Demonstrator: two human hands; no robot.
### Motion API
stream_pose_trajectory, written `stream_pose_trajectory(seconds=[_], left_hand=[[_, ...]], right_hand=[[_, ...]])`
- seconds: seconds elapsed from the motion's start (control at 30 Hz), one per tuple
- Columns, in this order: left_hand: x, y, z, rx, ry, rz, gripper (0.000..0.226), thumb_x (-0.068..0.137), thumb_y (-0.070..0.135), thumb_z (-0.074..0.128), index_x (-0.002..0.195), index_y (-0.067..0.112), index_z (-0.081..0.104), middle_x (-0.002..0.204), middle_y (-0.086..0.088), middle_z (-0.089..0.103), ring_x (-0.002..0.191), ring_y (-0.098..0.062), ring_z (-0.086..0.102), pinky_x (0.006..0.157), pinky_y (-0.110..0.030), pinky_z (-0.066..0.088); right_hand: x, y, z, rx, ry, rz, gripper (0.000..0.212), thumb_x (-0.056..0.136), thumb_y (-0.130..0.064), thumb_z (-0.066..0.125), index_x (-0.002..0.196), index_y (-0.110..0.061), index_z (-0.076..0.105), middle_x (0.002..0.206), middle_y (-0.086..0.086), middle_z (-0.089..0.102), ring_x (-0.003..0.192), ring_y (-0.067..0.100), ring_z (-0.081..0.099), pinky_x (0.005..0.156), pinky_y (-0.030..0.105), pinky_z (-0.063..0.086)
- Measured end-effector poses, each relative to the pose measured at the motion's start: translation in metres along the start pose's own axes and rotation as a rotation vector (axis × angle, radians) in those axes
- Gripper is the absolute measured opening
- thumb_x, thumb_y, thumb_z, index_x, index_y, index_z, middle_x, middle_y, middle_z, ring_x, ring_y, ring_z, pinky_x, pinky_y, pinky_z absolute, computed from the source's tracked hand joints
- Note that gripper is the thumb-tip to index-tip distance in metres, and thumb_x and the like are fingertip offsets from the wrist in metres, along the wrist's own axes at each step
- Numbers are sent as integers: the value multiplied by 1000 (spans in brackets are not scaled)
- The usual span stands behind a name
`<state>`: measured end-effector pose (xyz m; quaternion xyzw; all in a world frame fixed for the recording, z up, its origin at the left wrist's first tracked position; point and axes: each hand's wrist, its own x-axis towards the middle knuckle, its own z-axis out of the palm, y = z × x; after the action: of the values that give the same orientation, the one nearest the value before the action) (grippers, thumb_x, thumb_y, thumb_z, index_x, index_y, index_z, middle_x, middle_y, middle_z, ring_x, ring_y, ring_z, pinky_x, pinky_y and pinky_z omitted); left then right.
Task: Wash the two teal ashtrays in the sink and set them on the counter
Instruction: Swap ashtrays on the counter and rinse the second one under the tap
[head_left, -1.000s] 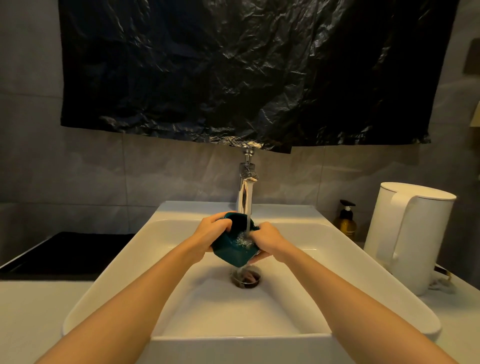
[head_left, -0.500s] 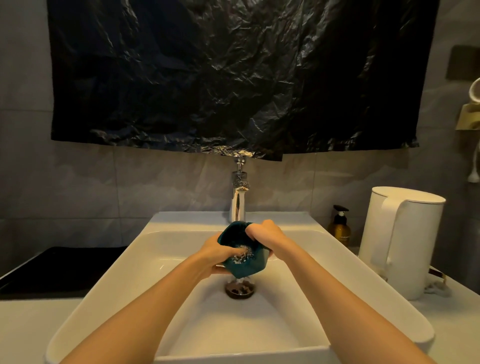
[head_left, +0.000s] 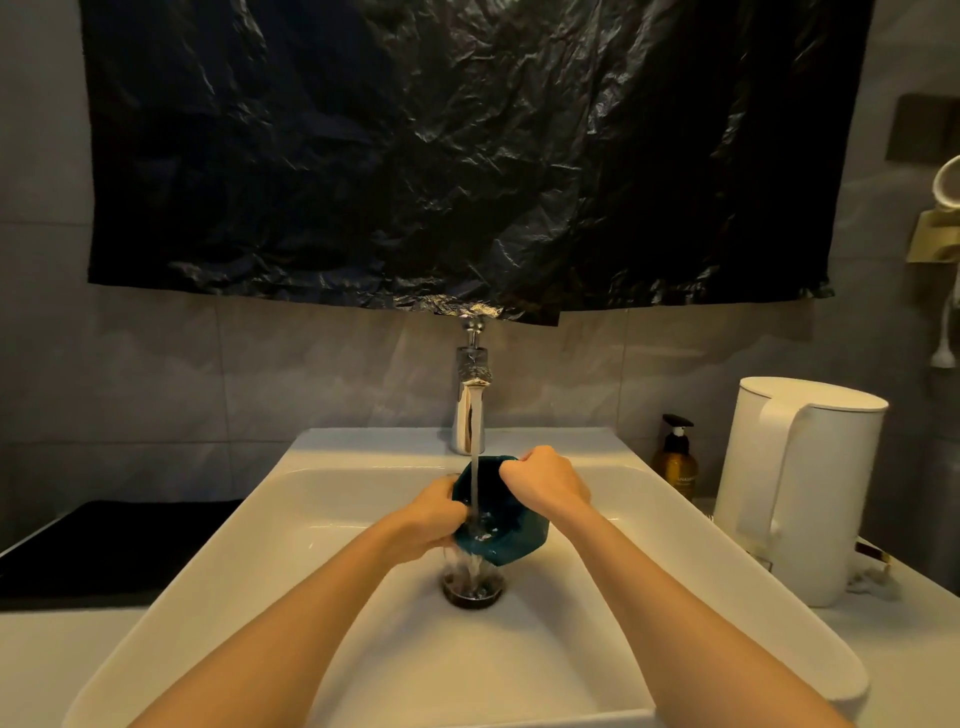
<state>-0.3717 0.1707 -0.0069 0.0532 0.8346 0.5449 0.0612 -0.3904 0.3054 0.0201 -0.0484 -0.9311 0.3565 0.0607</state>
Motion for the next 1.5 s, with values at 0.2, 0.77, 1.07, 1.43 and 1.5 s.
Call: stream_pose_trajectory(seconds=[0.2,0.77,1.07,1.43,1.5], left_hand=[[7,-10,-4,309,279,212,34,90,2,53,122,14,59,115,-8,65,104,-21,59,89,-32,48],[12,0,2,79,231,89,31,98,6,37,125,12,52,116,-11,60,103,-23,57,83,-35,50],[2,5,5,-465,-25,-239,39,89,-1,57,121,18,45,111,-15,61,90,-33,67,67,-45,59],[7,-4,-12,283,612,66,20,96,18,48,103,8,64,95,-10,66,80,-23,57,69,-31,47],[7,-2,-11,303,602,56,25,98,22,46,102,5,63,90,-10,63,77,-21,56,66,-29,43]], right_hand=[[-5,-1,0,56,-201,-40,25,83,-27,49,97,-10,60,94,11,64,84,29,62,68,35,58],[-5,0,0,176,-106,56,25,86,-31,45,96,-11,57,97,14,65,87,32,64,74,38,59],[-7,1,4,154,81,-18,28,91,-18,39,116,-12,49,114,10,59,101,29,55,77,34,42],[-25,-13,16,120,95,-262,19,89,-19,46,105,-19,36,96,2,56,84,25,56,71,37,47],[-26,-14,18,123,177,-245,18,87,-18,46,103,-19,37,95,2,57,83,24,56,72,37,48]])
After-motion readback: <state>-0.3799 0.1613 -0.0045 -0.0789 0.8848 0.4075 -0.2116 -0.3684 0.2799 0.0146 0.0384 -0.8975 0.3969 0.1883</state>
